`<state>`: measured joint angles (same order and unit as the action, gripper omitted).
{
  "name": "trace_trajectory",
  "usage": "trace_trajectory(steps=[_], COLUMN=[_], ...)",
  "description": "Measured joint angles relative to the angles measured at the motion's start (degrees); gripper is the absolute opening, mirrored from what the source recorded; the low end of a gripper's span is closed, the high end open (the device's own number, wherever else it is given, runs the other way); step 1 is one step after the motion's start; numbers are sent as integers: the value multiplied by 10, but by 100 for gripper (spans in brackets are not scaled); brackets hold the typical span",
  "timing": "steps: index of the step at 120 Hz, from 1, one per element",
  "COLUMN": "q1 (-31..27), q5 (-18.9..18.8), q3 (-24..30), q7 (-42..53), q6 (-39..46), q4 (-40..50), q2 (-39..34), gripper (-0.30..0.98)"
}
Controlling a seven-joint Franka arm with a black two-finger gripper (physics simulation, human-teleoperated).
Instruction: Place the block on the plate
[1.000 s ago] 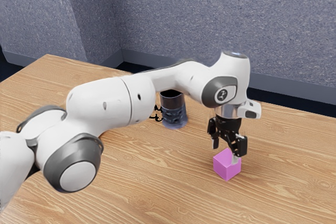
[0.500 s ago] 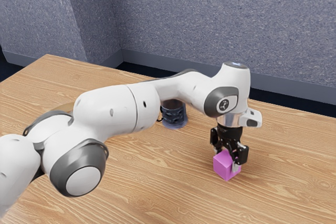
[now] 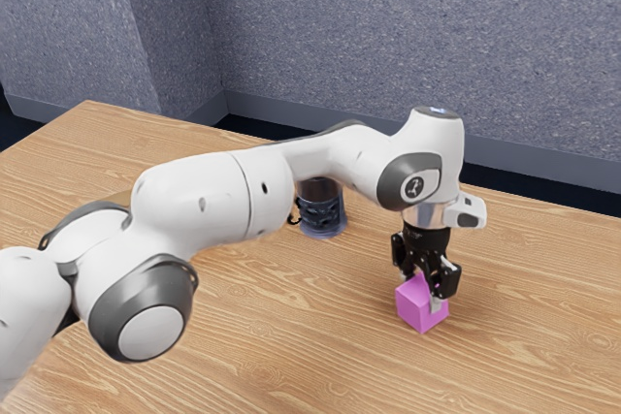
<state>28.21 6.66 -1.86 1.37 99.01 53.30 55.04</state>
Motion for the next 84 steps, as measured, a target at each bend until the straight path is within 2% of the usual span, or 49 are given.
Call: trace_trajectory(steps=[13,49,84], q1=[1,-8,-69], q5=[-1,-6,-13], q3=[-9,-44,-54], q7=[-1,-3,-3], q6=[-3,-5,-2], q4=[6,104,166], q2=[-25,-126,-181], gripper=[29,22,18])
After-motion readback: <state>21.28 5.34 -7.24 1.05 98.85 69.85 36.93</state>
